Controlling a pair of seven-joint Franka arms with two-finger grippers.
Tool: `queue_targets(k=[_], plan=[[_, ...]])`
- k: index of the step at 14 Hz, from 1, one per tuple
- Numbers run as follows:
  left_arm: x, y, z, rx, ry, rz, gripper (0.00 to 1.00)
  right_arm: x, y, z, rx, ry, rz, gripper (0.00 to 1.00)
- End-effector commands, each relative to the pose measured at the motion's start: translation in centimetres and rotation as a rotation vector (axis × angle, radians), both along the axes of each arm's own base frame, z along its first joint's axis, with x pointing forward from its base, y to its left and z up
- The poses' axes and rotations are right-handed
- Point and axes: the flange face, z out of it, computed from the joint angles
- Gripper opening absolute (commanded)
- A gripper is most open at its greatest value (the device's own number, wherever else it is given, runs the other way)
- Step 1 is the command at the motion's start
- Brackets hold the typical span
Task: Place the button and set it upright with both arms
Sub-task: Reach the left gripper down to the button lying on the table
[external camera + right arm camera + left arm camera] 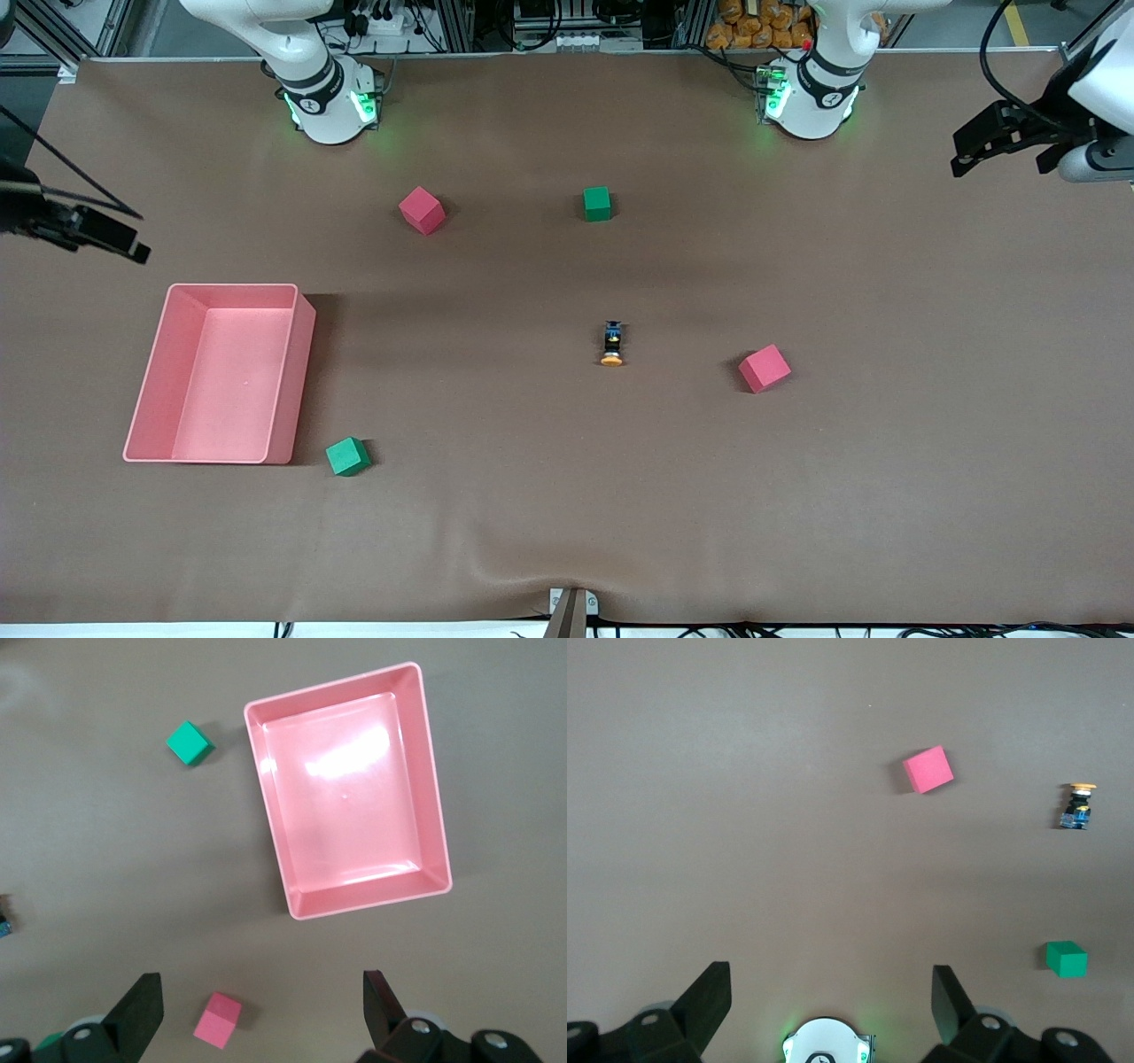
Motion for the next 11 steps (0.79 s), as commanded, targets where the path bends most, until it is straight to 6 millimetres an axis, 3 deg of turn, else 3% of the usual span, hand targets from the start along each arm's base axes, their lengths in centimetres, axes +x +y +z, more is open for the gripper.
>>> queue_targets(k=[1,2,4,6,8,11], plan=[[-0.2,-1.1,0.0,-0.004,-0.001,-0.022,1.00,-1.6,-0.9,-0.2,-0.039,-0.003,0.031,1.00],[0.0,-2.0,-0.5,-0.008,0.010,-0.039,1.00,-1.5,-1.2,-0.2,-0.039,-0.003,0.030,1.00],[1.5,-5.4,-3.7,-0.001,0.070,-0.085,1.00,-0.9,-2.8,0.0,-0.041,-0.015,0.022,1.00],[3.2,-8.3,-7.8,0.000,0.144,-0.090,1.00,-0.1,-4.2,0.3,-0.038,-0.034,0.142,1.00],[4.5,-13.3,-11.6,0.012,0.179,-0.085,1.00,-0.3,-3.5,1.3,-0.043,-0.038,0.215,1.00],[5.3,-22.0,-19.0,0.033,0.234,-0.041,1.00,-1.3,-3.2,2.3,-0.036,0.005,0.159,1.00]])
